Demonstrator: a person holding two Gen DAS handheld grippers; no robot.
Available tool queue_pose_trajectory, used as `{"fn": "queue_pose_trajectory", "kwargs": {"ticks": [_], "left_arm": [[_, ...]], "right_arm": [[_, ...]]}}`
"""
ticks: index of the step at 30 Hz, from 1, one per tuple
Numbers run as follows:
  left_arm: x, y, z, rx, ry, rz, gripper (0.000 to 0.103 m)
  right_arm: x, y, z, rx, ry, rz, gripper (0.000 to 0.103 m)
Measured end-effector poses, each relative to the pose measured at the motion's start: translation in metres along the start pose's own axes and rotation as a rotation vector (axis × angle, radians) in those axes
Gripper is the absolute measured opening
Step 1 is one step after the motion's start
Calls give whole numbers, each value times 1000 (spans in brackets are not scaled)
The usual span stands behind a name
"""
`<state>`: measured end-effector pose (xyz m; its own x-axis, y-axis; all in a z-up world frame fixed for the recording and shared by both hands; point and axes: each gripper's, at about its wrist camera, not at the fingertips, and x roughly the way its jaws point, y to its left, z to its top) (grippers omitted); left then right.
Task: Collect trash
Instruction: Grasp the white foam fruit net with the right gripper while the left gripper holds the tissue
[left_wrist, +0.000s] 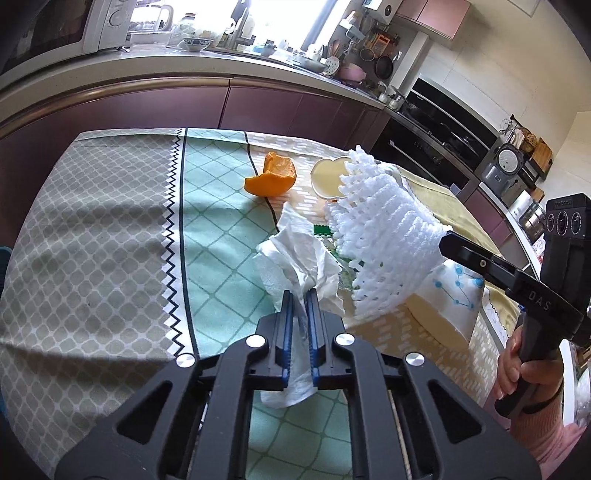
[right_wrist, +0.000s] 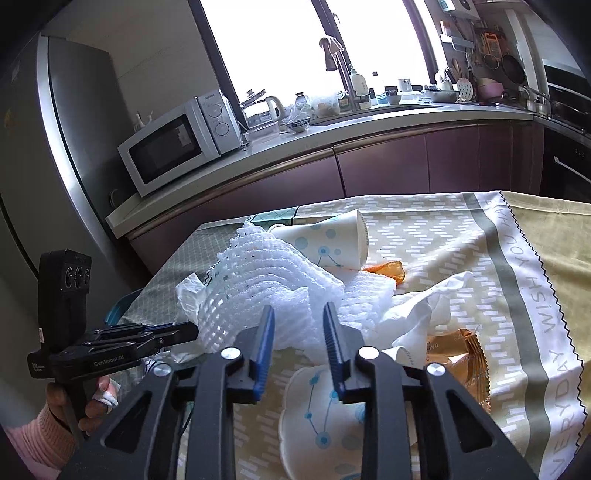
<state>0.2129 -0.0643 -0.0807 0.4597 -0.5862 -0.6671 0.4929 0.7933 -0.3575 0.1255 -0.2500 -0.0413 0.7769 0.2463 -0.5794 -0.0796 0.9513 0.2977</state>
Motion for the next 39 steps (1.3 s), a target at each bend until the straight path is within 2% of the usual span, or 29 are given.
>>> {"fn": "queue_pose_trajectory", "kwargs": {"ticks": [4, 9, 11, 13, 15, 20, 22, 25, 26, 35, 37, 38, 39], "left_arm": [[-12, -2, -2, 11, -24, -1, 7], [-31, 2, -6, 8, -53, -6, 7], [-36, 4, -7, 5, -58, -11, 7], [-41, 6, -10, 4, -64, -4, 7], [-44, 9, -12, -3, -66, -6, 7], [-50, 16, -15, -13, -71, -8, 7], [-53, 18, -17, -16, -74, -10, 7], [-57, 23, -18, -21, -80, -13, 7], [-58, 24, -19, -22, -82, -11, 7], [-78, 33, -26, -26, -108, -18, 7], [-81, 32, -27, -25, -113, -13, 7], [-83, 32, -28, -25, -115, -13, 7], [-85, 34, -28, -25, -117, -13, 7]], "right_arm": [[-7, 2, 0, 0, -16, 20, 6], [-13, 7, 1, -9, -26, 23, 9], [-11, 7, 1, -7, -21, 16, 17], [-8, 8, 0, -15, -23, -8, 46], [-2, 9, -1, -17, -8, -23, 50], [11, 17, -4, -63, 24, -63, 47], [15, 19, -5, -72, 36, -68, 22], [14, 20, -7, -73, 34, -65, 5], [12, 21, -7, -74, 26, -63, 3], [-13, 33, -3, -61, -21, 40, 1], [-13, 34, -2, -59, -25, 14, 2], [-11, 33, 0, -51, -31, -5, 5], [-8, 31, 2, -47, -20, -9, 21]]}}
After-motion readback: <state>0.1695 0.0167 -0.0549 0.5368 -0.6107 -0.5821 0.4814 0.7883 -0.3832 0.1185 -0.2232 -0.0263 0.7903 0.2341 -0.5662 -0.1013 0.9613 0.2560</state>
